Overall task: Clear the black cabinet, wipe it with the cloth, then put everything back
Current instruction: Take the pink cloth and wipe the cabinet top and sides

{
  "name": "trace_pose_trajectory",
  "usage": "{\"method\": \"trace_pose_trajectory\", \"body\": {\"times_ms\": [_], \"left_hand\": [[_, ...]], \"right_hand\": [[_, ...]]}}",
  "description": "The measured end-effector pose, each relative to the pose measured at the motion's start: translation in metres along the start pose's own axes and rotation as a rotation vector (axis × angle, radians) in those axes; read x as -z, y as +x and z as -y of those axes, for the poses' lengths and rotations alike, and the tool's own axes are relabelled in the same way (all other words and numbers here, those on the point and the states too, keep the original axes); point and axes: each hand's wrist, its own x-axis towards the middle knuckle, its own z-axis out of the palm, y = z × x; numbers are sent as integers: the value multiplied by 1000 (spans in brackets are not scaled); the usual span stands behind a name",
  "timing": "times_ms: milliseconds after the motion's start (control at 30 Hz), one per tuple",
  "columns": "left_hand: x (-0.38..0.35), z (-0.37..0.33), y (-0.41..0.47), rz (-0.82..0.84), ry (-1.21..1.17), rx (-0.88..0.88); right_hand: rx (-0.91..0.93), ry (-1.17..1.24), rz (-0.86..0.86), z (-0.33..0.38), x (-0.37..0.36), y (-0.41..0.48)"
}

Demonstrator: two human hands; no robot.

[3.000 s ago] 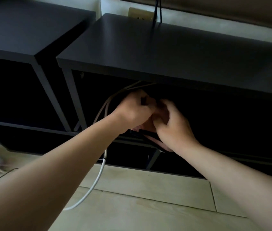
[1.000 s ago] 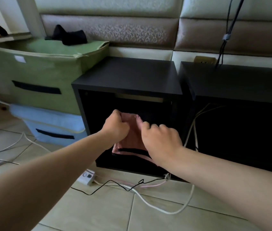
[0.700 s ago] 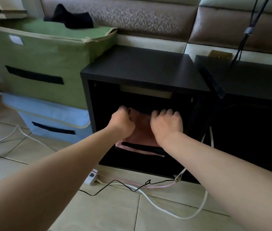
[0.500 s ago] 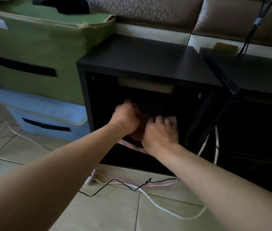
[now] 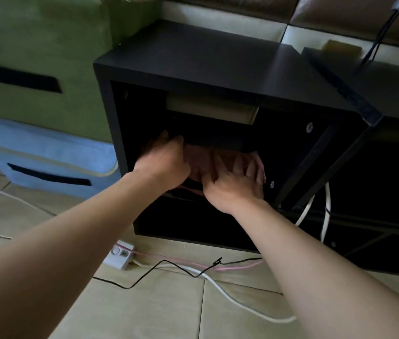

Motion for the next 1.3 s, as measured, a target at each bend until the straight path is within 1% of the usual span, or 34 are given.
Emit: {"method": "trace_pose_trajectory", "body": {"times_ms": [167,300,433,567,700,800,900,967,1067,1100,1200,1300], "left_hand": [[3,4,7,-47,-40,-52],[-1,3,18,-40,-14,-58],[-6,-3,30,-2,-10,-15],[-11,-7,41,32,-26,21],[-16,-7,46,98,-16,80],[-21,-7,47,188,2,102],[-22,-6,48,188,29,94],[-18,-7,46,188,26,97],[-13,-8,38,155,68,57],[-12,-8,35,133,82,39],[-9,-7,26,102,104,22],[-4,-4,13,101,97,-27]], "right_hand": [[-21,-23,23,2,6,41],[-40,-10,12,5,10,75],[-57,52,-16,7,8,109],[-2,16,-100,7,9,137],[60,66,-78,7,15,155],[77,66,-135,4,7,182],[78,7,-123,4,7,195],[84,4,-104,4,8,194],[92,29,-174,8,4,181],[77,44,-159,11,4,173],[16,82,17,12,13,139],[-38,80,73,16,14,96]]}}
